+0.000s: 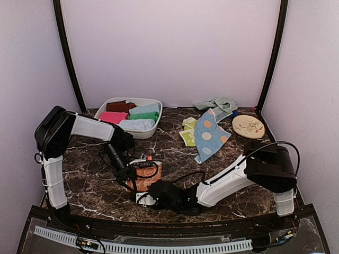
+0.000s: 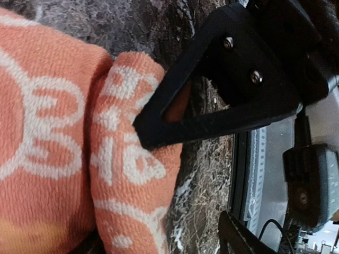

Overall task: Roll the towels
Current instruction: Roll the towel at the center of the board.

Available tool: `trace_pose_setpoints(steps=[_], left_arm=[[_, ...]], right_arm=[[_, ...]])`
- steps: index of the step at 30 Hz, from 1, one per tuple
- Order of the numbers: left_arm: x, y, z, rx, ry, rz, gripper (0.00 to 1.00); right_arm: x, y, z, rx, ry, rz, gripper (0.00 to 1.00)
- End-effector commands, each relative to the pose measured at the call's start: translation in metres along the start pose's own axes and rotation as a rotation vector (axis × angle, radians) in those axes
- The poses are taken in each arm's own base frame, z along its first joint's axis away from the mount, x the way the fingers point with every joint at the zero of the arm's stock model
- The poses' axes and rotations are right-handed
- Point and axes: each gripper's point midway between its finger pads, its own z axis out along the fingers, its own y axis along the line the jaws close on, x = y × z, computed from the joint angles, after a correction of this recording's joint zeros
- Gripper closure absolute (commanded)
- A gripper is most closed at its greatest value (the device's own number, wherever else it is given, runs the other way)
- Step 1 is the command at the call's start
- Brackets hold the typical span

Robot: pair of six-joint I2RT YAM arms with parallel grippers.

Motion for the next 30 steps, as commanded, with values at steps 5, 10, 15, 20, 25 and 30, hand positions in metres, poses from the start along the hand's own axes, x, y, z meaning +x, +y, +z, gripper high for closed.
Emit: trace_pose_setpoints(steps=[5,10,15,20,25,30], left_arm=[[0.021,0.030,-0.049,-0.345,-0.077,0.122,0.33],[0.032,0.027,-0.075,-0.441,-0.166,0.149,0.32],[0.034,0.003,-0.079,-0.472,-0.210,0.259,0.33],[0.029,-0.014,-0.069,-0.465,-0.200,0.316,0.36],[0.019,-0.029,-0.045,-0.564,-0.121,0.494,0.33],[-0.005,-0.012,-0.039,-0.722,-0.045,0.623,0.32]], right_arm=[[0.001,0.006,-0.007,-0.354,-0.030,0.480,1.00],[0.001,0.015,-0.012,-0.549,-0.030,0.669,1.00],[0.002,0.020,-0.011,-0.750,-0.017,0.877,1.00],[0.008,0.027,-0.002,-0.917,0.034,1.053,1.00],[0.017,0.028,0.004,-1.055,0.102,1.219,1.00],[0.026,0.032,0.007,-1.119,0.155,1.315,1.00]])
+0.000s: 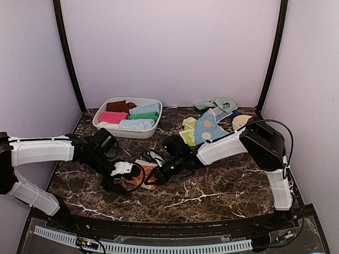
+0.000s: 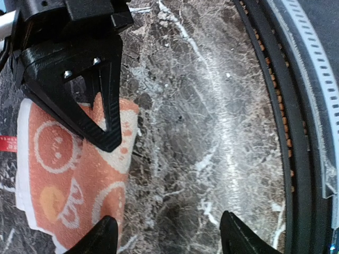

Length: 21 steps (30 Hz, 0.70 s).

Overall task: Roll the towels
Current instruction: Roll the towel at the center of the board.

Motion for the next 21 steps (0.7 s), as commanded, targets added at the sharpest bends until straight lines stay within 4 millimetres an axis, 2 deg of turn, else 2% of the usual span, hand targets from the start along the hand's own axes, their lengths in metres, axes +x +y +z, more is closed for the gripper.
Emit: trace_pose_setpoints(steps=[1,7,11,14,17,21], left_arm=[[-0.005,0.037,0.012,-0.179,0.073,0.114,0.32],[0.003,0.055,0.031,-0.197,0.136,0.129,0.39],[0.008,0.060,0.036,-0.212,0.160,0.126,0.45],[0.009,0.062,0.035,-0.213,0.168,0.138,0.46],[0.007,0.065,0.031,-0.222,0.180,0.159,0.44],[-0.008,0.058,0.018,-0.187,0.156,0.182,0.36]], right_arm=[[0.058,-0.013,0.011,-0.039,0.183,0.260,1.00],[0.056,-0.014,0.011,-0.067,0.189,0.316,1.00],[0.057,-0.013,0.011,-0.089,0.192,0.339,1.00],[0.058,-0.012,0.010,-0.121,0.198,0.368,1.00],[0.059,-0.010,0.009,-0.150,0.214,0.397,1.00],[0.066,-0.013,0.008,-0.146,0.247,0.415,1.00]])
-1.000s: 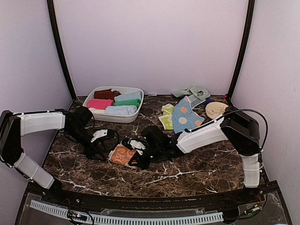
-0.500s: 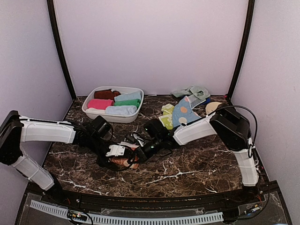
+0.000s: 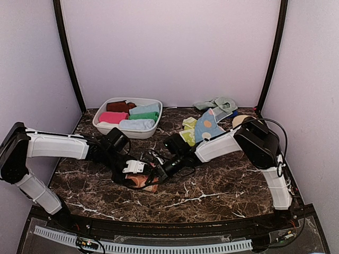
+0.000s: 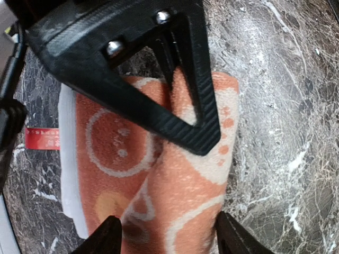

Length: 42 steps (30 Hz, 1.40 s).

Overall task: Roll the towels
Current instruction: Roll the towel at the center of the board.

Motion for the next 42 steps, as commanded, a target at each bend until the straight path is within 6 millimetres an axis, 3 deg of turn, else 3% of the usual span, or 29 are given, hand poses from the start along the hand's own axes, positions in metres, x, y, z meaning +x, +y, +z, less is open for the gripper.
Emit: trace_pose_setpoints(steps=[1,6,9,15,18,21,23,26,30,32,33,34,38,40,42], left_arm=[[-0.010,0.003,-0.018,0.020,-0.001,0.035,0.36],[-0.005,-0.005,-0.011,0.091,0.034,0.022,0.37],[-0.001,-0.010,-0.002,0.140,0.050,-0.009,0.43],[-0.001,-0.022,0.006,0.235,0.055,-0.075,0.58],[0.003,-0.022,0.010,0.251,0.057,-0.116,0.74],[0.005,-0.020,0.008,0.290,0.027,-0.191,0.97],[0.005,-0.019,0.005,0.322,0.007,-0.238,1.00],[0.007,-0.021,0.001,0.384,-0.025,-0.314,1.00],[0.013,-0.025,0.005,0.498,-0.027,-0.421,1.00],[0.018,-0.027,0.010,0.548,-0.005,-0.463,1.00],[0.021,-0.029,0.012,0.567,0.013,-0.474,1.00],[0.023,-0.029,0.015,0.584,0.031,-0.488,1.00],[0.024,-0.026,0.019,0.614,0.044,-0.520,1.00],[0.024,-0.025,0.020,0.614,0.040,-0.525,1.00],[0.027,-0.025,0.022,0.617,0.056,-0.531,1.00]], right_arm=[[0.056,-0.032,0.009,0.044,0.162,0.204,1.00],[0.057,-0.034,0.006,0.055,0.164,0.211,1.00],[0.054,-0.033,0.004,0.060,0.153,0.209,1.00],[0.051,-0.033,0.003,0.068,0.138,0.209,1.00],[0.045,-0.031,0.000,0.071,0.101,0.200,0.98],[0.036,-0.030,-0.007,0.095,0.036,0.185,0.89],[0.028,-0.026,-0.013,0.090,-0.017,0.175,0.87],[0.013,-0.016,-0.026,0.111,-0.113,0.128,0.75],[0.003,-0.017,-0.058,0.282,-0.271,-0.012,0.55],[-0.004,-0.014,-0.082,0.430,-0.358,-0.132,0.34],[-0.005,-0.011,-0.092,0.534,-0.385,-0.212,0.11],[-0.008,-0.011,-0.106,0.674,-0.418,-0.284,0.01],[-0.021,0.006,-0.177,1.164,-0.582,-0.472,0.00],[-0.025,0.013,-0.214,1.319,-0.700,-0.455,0.00],[-0.028,0.015,-0.243,1.316,-0.805,-0.345,0.00]])
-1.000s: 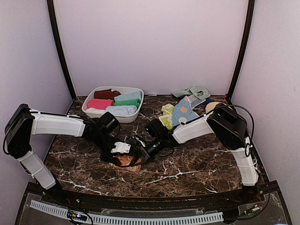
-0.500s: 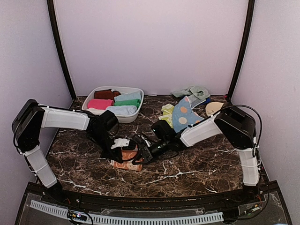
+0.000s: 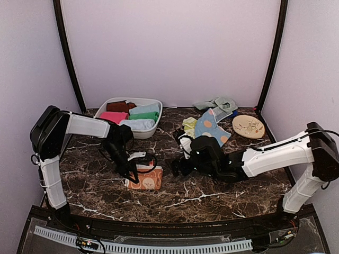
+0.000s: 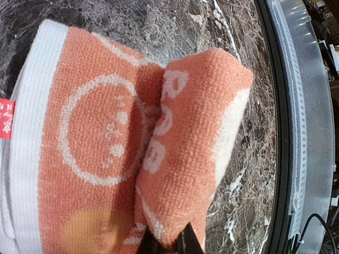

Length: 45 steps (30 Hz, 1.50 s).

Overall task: Roll the towels
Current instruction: Roll the towel at the center of the board.

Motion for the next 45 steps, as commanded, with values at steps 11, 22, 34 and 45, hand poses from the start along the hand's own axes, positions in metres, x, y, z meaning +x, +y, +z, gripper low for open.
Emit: trace_pose_setpoints(steps=[11,22,34,45], left_arm=[[0.040,0.008,0.017,0.050,0.171,-0.126,1.00],[0.046,0.007,0.017,0.061,0.191,-0.128,1.00],[0.040,0.006,0.013,0.072,0.175,-0.093,1.00],[0.033,0.030,-0.001,-0.117,0.168,-0.058,0.82]], right_arm=[[0.038,0.057,-0.022,0.124,-0.136,-1.046,0.02],[0.054,0.125,0.028,0.043,-0.207,-1.317,0.17],[0.075,0.101,0.074,0.022,-0.088,-1.277,0.39],[0.092,0.107,0.086,-0.102,0.064,-1.000,0.80]])
